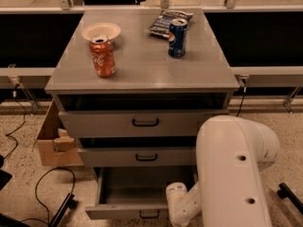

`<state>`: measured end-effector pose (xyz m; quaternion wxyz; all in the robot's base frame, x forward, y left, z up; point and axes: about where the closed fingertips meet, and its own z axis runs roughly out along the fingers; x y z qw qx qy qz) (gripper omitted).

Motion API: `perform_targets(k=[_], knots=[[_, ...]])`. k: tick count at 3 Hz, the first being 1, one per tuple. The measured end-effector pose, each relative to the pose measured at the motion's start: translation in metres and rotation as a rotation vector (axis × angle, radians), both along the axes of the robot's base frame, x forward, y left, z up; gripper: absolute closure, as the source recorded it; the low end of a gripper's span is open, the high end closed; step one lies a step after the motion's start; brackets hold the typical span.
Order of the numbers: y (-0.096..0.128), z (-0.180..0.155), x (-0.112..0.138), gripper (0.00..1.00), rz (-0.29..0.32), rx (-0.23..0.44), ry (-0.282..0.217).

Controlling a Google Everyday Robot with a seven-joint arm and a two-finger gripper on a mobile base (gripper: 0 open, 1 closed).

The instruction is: Open bottom drawer

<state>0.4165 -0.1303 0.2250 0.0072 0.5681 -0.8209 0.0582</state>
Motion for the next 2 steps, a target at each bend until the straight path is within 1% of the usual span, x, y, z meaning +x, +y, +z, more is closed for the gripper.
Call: perform_targets(k=[1,2], knots=[[-0.0013,0.0512,-0.0730,0.94,-0.050,-0.108,0.069],[-0.0064,0.0478,-0.0803,0.82,-0.037,-0.111,0.083]])
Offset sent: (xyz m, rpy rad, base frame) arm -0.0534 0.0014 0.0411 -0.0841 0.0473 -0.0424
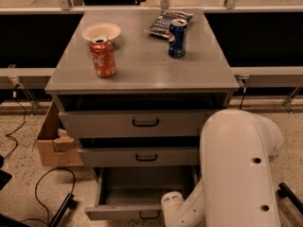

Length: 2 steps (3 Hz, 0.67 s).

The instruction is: Open bottom drawer

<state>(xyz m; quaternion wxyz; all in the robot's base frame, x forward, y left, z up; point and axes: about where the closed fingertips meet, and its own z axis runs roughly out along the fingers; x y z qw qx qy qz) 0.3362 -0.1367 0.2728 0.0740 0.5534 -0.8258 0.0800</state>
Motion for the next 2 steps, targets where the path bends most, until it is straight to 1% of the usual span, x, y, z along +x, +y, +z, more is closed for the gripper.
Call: perform_targets(k=[1,2], knots=[[0.002,-0.013,0.018,0.59,0.023,0.063,-0.040],[0.007,-0.022,0.063,0.35,0.117,0.146,-0.135]])
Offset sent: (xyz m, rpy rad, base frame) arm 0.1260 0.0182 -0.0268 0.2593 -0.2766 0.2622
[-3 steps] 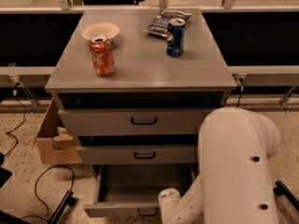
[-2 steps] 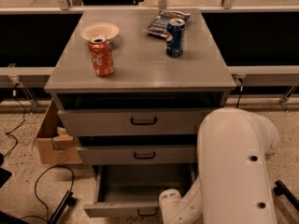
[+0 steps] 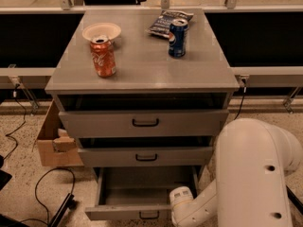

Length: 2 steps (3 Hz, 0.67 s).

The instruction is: Open bottom drawer

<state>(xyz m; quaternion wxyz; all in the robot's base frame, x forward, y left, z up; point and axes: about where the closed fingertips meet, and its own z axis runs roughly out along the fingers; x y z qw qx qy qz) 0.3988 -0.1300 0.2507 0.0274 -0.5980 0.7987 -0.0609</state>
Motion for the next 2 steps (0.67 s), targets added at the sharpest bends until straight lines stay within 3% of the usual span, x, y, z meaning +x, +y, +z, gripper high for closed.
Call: perform_targets(k=[1,2], knots=[[0.008,-0.011,0.041,0.11,0.085,0.073,-0.067],[0.013,-0.024,0.066,0.00,0.121,0.106,-0.086]])
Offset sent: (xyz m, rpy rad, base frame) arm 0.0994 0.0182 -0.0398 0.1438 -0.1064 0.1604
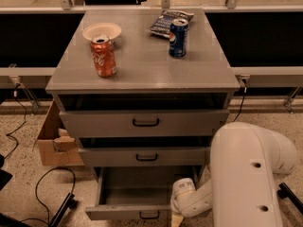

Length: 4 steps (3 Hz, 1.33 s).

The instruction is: Open bottom drawer

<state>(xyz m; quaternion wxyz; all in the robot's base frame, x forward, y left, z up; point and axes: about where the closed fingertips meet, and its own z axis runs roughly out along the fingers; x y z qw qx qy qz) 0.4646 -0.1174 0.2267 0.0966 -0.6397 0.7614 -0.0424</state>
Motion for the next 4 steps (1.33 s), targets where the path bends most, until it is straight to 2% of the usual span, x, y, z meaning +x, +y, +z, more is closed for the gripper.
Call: perform_targets(k=[1,3,4], knots=[[0.001,-0.001,0.005,0.00,0.000,0.007,-0.004],[-0.007,-0.045,-0.002,0.00,-0.037,-0.036,0.089],[-0.009,-0.046,-0.004,0.00,-0.042,-0.039,0.093]])
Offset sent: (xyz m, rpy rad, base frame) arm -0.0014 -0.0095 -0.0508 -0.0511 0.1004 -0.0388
